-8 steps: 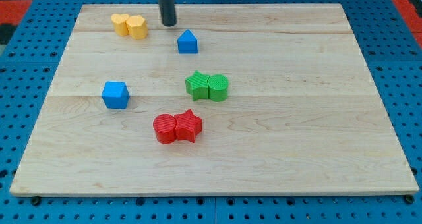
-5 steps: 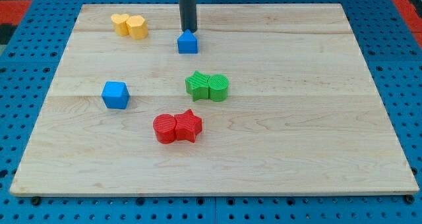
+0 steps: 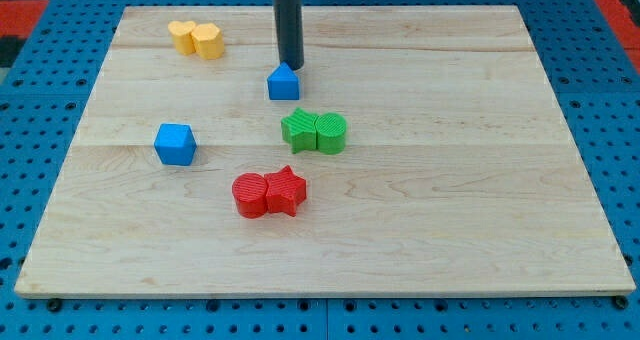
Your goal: Move the blue triangle towards the blue cube
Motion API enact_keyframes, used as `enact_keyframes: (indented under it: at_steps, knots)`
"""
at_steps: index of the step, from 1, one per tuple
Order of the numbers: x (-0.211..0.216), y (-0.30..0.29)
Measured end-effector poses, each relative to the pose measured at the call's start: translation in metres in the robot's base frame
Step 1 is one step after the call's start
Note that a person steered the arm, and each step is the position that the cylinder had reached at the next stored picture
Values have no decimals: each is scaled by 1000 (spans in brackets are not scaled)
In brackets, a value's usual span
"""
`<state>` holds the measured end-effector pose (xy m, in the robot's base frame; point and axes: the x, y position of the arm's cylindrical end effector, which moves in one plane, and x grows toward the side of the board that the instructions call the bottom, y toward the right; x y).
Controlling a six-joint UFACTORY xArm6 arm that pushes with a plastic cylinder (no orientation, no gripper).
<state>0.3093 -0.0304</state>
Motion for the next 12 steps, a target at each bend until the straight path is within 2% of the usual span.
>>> enact_keyframes:
  at_steps: [1,3,4,5,6,9,10,11,12]
  knots:
    - [1,21]
    - [15,-35]
    - [19,-44]
    - [16,-13]
    - [19,-7]
    - [68,-75]
    - [77,-76]
    - [61,-40]
    - [68,-39]
